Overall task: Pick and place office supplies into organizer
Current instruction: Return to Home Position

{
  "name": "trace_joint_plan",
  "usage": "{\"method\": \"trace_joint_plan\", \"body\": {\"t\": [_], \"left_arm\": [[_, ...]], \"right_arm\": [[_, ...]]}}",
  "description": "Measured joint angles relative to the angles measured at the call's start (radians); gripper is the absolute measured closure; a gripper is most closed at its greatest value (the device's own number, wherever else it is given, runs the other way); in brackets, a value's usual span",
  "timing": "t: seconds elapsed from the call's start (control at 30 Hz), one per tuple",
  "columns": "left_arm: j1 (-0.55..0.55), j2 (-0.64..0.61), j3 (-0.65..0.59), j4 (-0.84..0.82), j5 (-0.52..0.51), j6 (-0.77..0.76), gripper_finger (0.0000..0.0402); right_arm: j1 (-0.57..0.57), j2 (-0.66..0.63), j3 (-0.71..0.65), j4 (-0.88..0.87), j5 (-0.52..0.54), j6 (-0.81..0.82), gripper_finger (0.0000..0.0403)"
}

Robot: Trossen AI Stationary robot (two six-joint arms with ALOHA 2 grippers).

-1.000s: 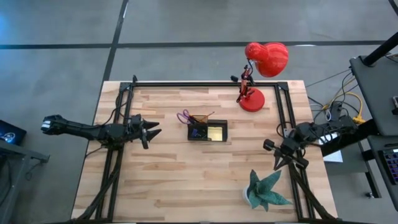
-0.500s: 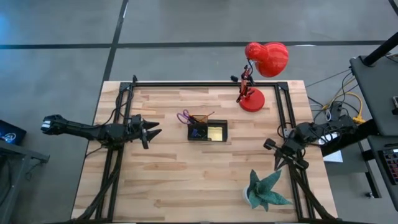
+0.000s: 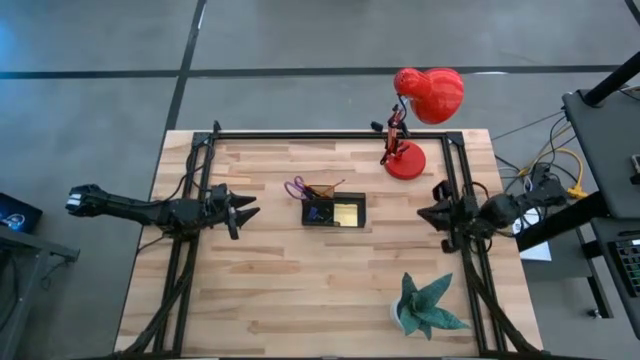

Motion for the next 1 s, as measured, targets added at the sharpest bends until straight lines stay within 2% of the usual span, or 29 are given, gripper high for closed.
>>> {"method": "trace_joint_plan", "body": {"t": [0.07, 0.27, 0.43, 0.63, 1.0], "left_arm": [[0.000, 0.000, 0.000, 0.000, 0.000, 0.000, 0.0205], [0.000, 0.000, 0.000, 0.000, 0.000, 0.000, 0.0205], [0.000, 0.000, 0.000, 0.000, 0.000, 0.000, 0.0205], [0.000, 0.000, 0.000, 0.000, 0.000, 0.000, 0.0205], [0.000, 0.000, 0.000, 0.000, 0.000, 0.000, 0.0205]], "right_arm": [[0.010, 0.000, 0.000, -0.055, 0.002, -0.012, 0.0394], [0.010, 0.000, 0.000, -0.243, -0.088, -0.022, 0.0394], [0.010, 0.000, 0.000, -0.239, -0.092, -0.041, 0.0394], [0.010, 0.003, 0.000, -0.240, -0.092, 0.035, 0.0394], [0.009, 0.002, 0.000, -0.239, -0.093, 0.038, 0.0394]]}}
